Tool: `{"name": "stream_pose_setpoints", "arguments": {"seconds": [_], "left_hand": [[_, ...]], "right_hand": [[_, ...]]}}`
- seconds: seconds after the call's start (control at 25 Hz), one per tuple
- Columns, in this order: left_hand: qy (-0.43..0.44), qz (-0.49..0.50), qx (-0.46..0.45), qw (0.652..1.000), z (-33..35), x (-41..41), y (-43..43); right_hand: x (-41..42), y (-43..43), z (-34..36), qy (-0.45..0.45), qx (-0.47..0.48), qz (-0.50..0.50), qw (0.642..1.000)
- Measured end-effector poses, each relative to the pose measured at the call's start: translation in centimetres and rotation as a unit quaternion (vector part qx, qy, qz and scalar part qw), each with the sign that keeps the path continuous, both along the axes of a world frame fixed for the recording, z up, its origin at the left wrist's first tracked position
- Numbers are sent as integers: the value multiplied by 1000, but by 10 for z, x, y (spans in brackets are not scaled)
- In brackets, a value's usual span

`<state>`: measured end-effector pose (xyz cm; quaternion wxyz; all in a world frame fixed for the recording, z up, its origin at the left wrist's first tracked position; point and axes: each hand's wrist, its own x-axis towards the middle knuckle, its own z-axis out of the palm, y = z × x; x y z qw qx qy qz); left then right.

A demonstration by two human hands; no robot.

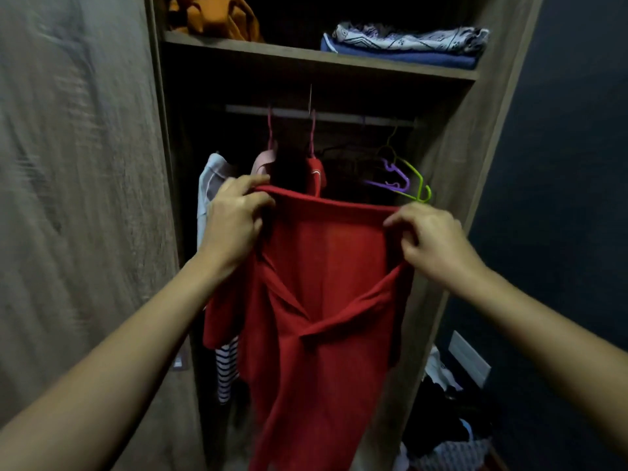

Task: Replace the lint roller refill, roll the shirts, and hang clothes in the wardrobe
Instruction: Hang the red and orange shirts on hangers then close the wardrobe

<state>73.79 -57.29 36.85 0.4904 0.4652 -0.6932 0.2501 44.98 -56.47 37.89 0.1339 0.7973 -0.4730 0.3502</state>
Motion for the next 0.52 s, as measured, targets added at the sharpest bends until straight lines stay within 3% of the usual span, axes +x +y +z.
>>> {"name": "stream_pose_setpoints", "arguments": {"seconds": [0.08,0.2,0.4,0.52], "left_hand": [[-54,44,13,997,-7,-3,-7],[-160,73,146,973,-28,1,-14],[-83,24,286,954,3,16,-17],[-22,41,318,947,13,-5,-22]], "right_hand": [[5,-2,12,51,57,-11,997],[1,-3,10,69,129,-1,989],[-22,-20,5,14,203,-38,978],[-34,-41,3,64,229,-14,971]]}}
